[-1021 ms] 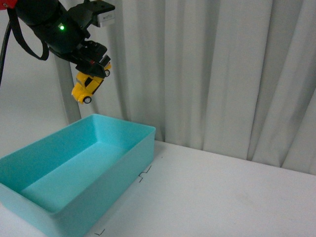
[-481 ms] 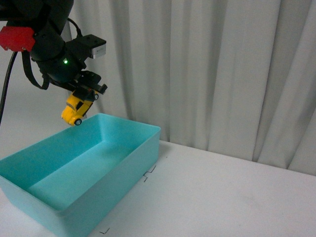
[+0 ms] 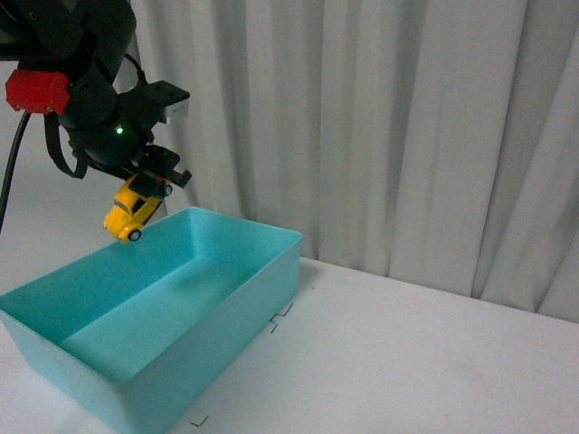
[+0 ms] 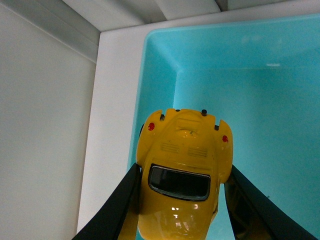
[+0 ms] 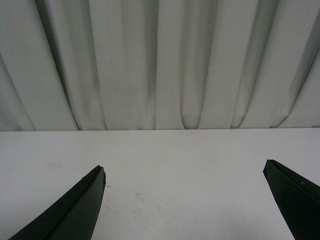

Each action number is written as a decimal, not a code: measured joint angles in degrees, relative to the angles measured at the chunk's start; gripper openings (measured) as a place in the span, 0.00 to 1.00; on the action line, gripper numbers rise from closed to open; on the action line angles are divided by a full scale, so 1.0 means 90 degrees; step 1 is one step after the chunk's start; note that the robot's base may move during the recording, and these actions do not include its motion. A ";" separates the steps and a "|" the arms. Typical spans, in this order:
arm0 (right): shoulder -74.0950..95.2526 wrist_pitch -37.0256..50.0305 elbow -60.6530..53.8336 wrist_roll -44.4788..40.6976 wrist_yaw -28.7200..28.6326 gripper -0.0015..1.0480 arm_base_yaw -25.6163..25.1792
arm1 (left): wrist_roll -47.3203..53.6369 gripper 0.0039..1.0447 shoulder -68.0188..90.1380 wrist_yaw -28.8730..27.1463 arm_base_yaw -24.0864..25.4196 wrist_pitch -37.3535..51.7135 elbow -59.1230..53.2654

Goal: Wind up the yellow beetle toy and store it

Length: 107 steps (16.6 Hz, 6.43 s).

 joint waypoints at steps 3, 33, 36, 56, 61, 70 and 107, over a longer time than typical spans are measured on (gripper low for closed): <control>0.0000 0.0000 0.0000 0.0002 0.0000 0.94 0.0000 | -0.0104 0.40 0.0036 0.0024 0.0027 0.0068 -0.0087; 0.0000 0.0000 0.0000 0.0000 0.0002 0.94 0.0000 | -0.1076 0.94 -0.0537 0.0903 -0.0675 0.1435 -0.1027; 0.0000 0.0000 0.0000 0.0000 0.0000 0.94 0.0000 | -0.1083 0.94 -0.1727 0.1078 -0.0682 0.1574 -0.1217; 0.0000 0.0002 0.0000 0.0000 0.0000 0.94 0.0000 | -0.2613 0.01 -0.6742 0.0928 -0.2016 0.5714 -0.7444; 0.0000 0.0002 0.0000 0.0000 0.0000 0.94 0.0000 | -0.2613 0.01 -0.7771 0.0928 -0.2016 0.5085 -0.7852; 0.0000 0.0002 0.0000 0.0000 0.0000 0.94 0.0000 | -0.2616 0.01 -0.9080 0.0928 -0.2016 0.4240 -0.8157; -0.0005 0.0005 0.0000 0.0000 0.0000 0.94 0.0000 | -0.2620 0.94 -1.1188 0.0928 -0.2016 0.2074 -0.8153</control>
